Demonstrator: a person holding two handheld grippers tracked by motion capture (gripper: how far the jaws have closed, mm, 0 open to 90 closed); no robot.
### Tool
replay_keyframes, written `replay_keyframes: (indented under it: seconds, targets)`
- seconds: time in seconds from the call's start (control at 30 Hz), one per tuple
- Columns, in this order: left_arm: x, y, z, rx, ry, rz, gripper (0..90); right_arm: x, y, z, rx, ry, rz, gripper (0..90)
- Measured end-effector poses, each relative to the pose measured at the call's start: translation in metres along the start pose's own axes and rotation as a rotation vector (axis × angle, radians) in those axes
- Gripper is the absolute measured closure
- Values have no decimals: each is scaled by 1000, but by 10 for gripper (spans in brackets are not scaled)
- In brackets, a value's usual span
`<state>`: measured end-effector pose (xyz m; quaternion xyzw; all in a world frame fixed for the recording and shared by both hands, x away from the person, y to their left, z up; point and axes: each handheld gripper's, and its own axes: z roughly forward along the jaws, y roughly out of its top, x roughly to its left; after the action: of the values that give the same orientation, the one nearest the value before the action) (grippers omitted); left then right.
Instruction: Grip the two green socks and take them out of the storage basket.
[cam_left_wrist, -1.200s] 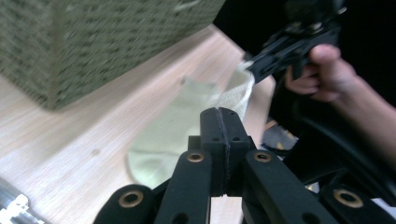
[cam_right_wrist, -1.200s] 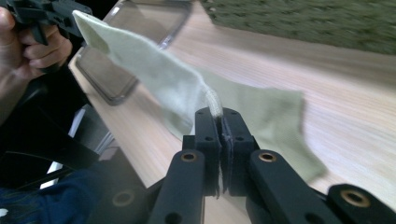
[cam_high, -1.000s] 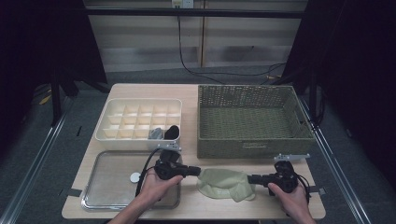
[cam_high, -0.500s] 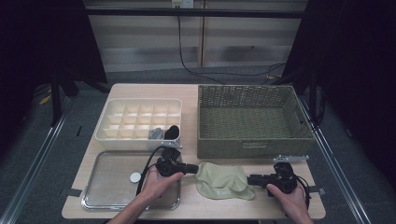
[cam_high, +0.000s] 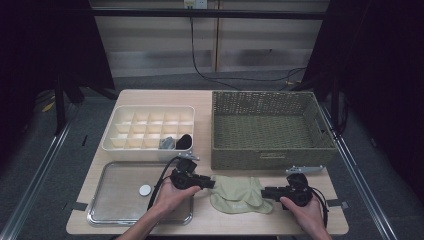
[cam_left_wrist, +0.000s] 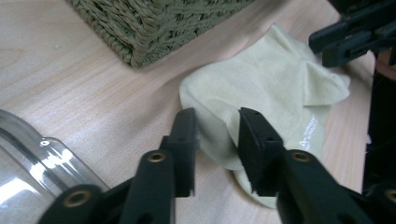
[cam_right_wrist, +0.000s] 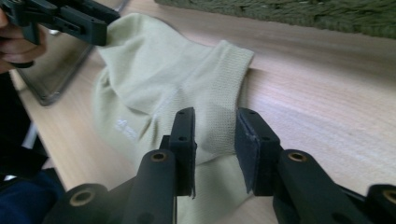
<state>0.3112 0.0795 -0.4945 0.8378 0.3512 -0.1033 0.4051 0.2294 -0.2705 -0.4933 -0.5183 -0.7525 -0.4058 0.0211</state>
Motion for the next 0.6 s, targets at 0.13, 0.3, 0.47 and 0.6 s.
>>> replay_keyframes:
  seconds: [0.13, 0.3, 0.47, 0.6]
  targets:
    - [1, 0, 0, 10, 9, 1, 716, -2, 0, 2, 8, -36, -3, 673]
    - [-2, -1, 1, 7, 11, 13, 766, -1, 0, 2, 5, -35, -17, 811]
    - [-1, 0, -2, -6, -23, 20, 874, -1, 1, -2, -21, 5, -9, 874]
    - [-3, 2, -10, -34, -39, 3, 877, -1, 3, -9, -50, 23, -2, 882]
